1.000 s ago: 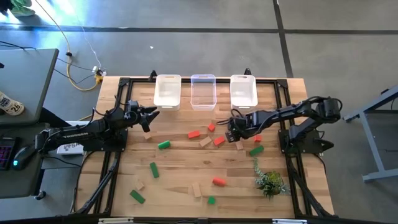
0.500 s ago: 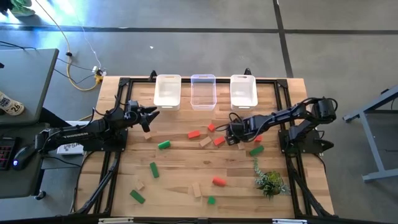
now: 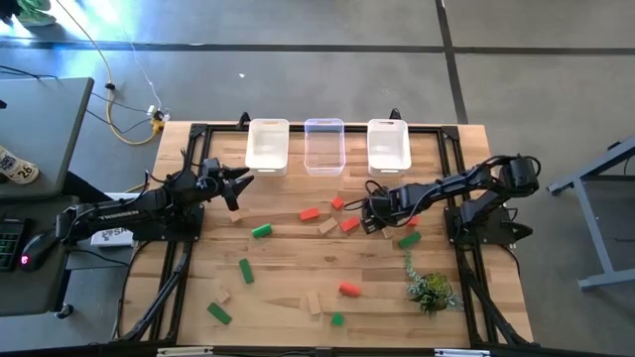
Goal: Sort & place blocks by color
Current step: Put the brown block into the right white bin
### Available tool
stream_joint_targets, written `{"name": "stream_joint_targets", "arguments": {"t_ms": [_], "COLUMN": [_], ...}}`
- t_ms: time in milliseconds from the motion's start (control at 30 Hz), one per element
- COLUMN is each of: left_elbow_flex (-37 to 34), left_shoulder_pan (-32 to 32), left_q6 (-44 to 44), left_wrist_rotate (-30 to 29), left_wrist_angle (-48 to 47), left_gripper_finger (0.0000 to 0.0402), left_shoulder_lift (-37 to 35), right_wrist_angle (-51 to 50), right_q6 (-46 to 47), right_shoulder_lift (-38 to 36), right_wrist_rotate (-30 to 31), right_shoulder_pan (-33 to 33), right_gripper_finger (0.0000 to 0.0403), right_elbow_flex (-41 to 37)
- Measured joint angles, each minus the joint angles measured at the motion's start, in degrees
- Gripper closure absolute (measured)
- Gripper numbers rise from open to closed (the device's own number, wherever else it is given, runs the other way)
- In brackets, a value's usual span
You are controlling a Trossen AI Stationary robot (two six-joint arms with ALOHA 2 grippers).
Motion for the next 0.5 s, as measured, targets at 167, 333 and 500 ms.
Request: {"name": "stream_joint_targets", "arguments": {"t_ms": [167, 333, 500], "left_elbow_flex": [3.43, 7.35, 11.01], "left_shoulder_pan": [0.0, -0.02, -0.02], "left_q6": [2.75, 4.32, 5.33], "left_wrist_rotate": [0.0, -0.04, -0.07], "left_wrist_angle": [-3.42, -9.57, -15.68], "left_gripper_finger": [0.0227, 0.0227, 0.0227], "left_shoulder_lift": [-0.02, -0.01, 0.28], "right_wrist_angle": [1.76, 6.09, 11.73], "right_q6": [-0.83, -2.65, -5.62], "right_shoulder_lift": [-3.47, -6.28, -8.83], "right_wrist_rotate": [1.7, 1.99, 2.47], "right_shoulder_pan": [-0.14, -0.17, -0.95], "right_gripper_finger": [0.03, 0.0298, 0.0297], "right_elbow_flex": [-0.16, -0.1, -0.09]}}
